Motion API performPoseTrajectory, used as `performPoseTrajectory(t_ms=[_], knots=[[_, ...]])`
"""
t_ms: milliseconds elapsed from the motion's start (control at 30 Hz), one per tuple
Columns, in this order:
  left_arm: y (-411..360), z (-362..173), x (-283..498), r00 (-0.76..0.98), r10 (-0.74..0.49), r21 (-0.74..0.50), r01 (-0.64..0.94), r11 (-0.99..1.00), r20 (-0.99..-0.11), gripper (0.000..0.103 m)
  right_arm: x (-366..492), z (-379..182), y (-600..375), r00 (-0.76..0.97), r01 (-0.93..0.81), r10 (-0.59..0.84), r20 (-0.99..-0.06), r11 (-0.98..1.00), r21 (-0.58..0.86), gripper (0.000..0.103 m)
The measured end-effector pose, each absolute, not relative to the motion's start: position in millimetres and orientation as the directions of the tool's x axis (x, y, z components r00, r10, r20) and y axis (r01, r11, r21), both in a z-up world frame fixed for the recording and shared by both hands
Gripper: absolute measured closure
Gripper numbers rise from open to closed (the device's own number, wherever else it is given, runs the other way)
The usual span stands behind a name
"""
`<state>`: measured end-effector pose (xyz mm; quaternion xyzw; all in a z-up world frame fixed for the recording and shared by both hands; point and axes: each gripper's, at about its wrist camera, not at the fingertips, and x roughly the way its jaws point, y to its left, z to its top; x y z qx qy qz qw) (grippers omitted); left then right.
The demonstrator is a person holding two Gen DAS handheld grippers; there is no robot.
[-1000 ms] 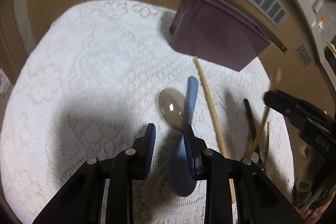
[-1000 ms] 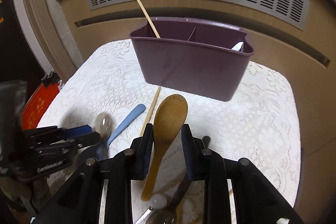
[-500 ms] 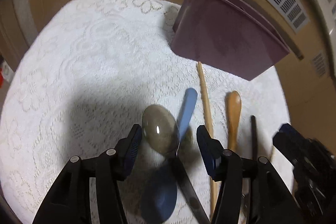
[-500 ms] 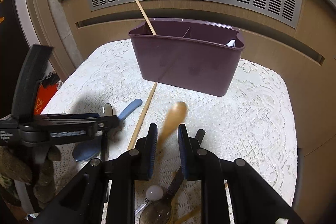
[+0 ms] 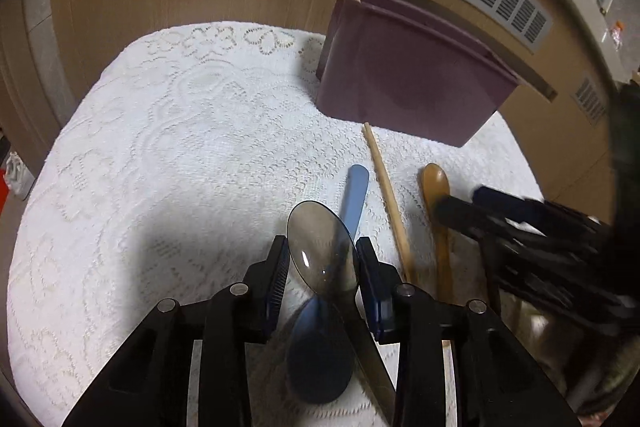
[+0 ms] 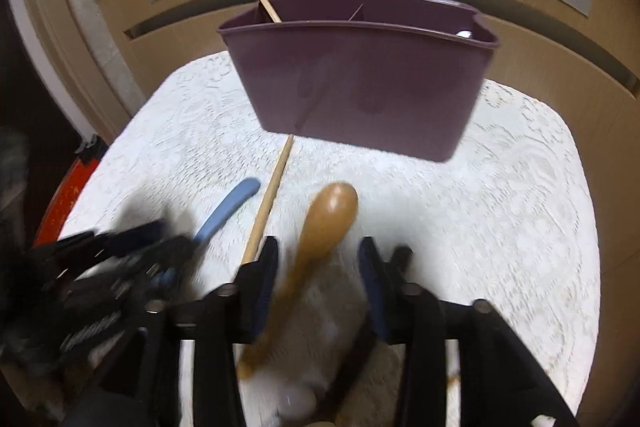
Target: Organize utensils
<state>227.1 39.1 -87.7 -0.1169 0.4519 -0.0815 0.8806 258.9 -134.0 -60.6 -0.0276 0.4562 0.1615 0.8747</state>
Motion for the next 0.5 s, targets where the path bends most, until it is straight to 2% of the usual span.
performPoseTrajectory(t_ms=[33,67,200,233,267,300,433,500], knots=[[41.2,-86.0,225.4,0.583,-0.254,-0.288,0.037,0.957,-0.772,0.068,264.2,-62.7,-131.5,0.536,-0.296,0.245,-0.808,0.951,0.092,0.048],[43.5,-84.0,223.9,0.587,-0.257,-0.292,0.037,0.956,-0.768,0.068,271.0,-65.7,-128.6,0.54,-0.276,0.223,-0.811,0.958,0.08,0.046],[49.7,-79.6,219.6,0.596,-0.27,-0.305,0.044,0.951,-0.757,0.068,288.7,-80.3,-119.5,0.514,-0.242,0.189,-0.837,0.968,0.07,0.047],[50.2,-80.0,219.7,0.596,-0.274,-0.309,0.045,0.95,-0.755,0.068,288.0,-81.2,-117.1,0.519,-0.248,0.183,-0.835,0.967,0.057,0.051],[50.4,-80.3,219.7,0.596,-0.278,-0.314,0.046,0.948,-0.753,0.068,285.2,-81.3,-113.3,0.53,-0.263,0.168,-0.831,0.964,0.028,0.067],[50.2,-80.7,220.2,0.596,-0.283,-0.318,0.048,0.947,-0.752,0.068,282.4,-81.7,-109.4,0.527,-0.29,0.169,-0.833,0.957,0.011,0.072],[49.2,-78.3,217.4,0.599,-0.305,-0.337,0.062,0.939,-0.741,0.069,268.6,-75.7,-110.0,0.515,-0.347,0.216,-0.829,0.937,0.028,0.073],[48.0,-72.4,213.8,0.607,-0.316,-0.344,0.074,0.936,-0.729,0.082,258.3,-66.7,-116.5,0.534,-0.358,0.228,-0.814,0.933,0.026,0.073]])
